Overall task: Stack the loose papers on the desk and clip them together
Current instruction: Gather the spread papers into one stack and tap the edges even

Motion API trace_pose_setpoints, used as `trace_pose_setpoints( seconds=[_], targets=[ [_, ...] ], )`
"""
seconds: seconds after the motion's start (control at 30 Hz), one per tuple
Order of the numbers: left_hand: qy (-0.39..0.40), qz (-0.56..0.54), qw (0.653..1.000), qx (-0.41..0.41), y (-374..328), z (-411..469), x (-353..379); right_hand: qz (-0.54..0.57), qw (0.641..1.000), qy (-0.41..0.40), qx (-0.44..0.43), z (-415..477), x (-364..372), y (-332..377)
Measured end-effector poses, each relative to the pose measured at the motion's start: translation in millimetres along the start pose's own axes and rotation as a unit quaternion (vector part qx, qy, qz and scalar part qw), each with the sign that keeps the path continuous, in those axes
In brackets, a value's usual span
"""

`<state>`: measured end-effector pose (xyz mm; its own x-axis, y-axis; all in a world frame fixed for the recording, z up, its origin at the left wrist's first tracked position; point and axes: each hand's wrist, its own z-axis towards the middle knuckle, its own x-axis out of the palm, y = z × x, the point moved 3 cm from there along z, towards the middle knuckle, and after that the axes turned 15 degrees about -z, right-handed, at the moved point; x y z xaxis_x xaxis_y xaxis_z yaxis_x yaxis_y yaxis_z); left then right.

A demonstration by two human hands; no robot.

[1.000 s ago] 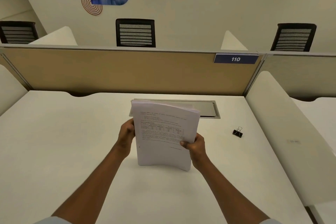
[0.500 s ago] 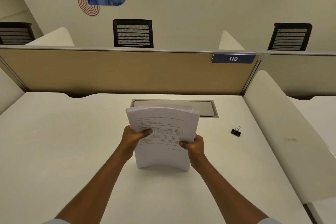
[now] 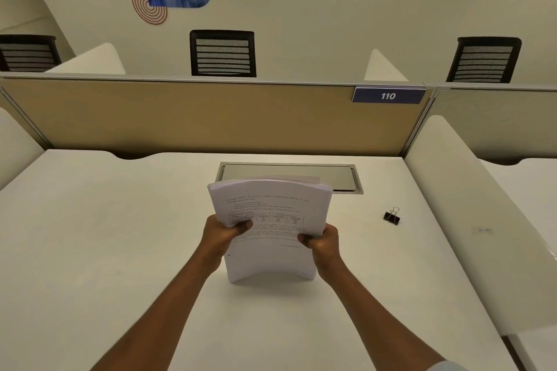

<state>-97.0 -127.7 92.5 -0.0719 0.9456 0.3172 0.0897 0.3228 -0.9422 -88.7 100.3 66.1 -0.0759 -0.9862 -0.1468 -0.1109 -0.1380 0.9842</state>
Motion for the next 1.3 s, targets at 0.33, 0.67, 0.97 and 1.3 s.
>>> trace_pose_setpoints(
  seconds=[0.33, 0.67, 0.97, 1.3],
  targets=[
    [0.015, -0.007, 1.0, 0.004, -0.4, -0.1, -2.3, 0.035, 0.987, -0.095, -0.125, -5.2, -11.9, 77.8],
    [0.021, 0.001, 1.0, -0.002, -1.7, -2.0, -1.4, -0.024, 0.976, -0.175, -0.127, -10.6, -7.1, 129.6],
    [0.028, 0.004, 1.0, -0.004, -2.4, -1.5, -1.6, -0.024, 0.978, -0.178, -0.104, -8.7, -8.7, 127.3],
    [0.038, -0.001, 0.999, -0.004, -1.6, -0.1, -2.8, 0.014, 0.981, -0.165, -0.103, -5.7, -10.4, 125.1]
  ],
)
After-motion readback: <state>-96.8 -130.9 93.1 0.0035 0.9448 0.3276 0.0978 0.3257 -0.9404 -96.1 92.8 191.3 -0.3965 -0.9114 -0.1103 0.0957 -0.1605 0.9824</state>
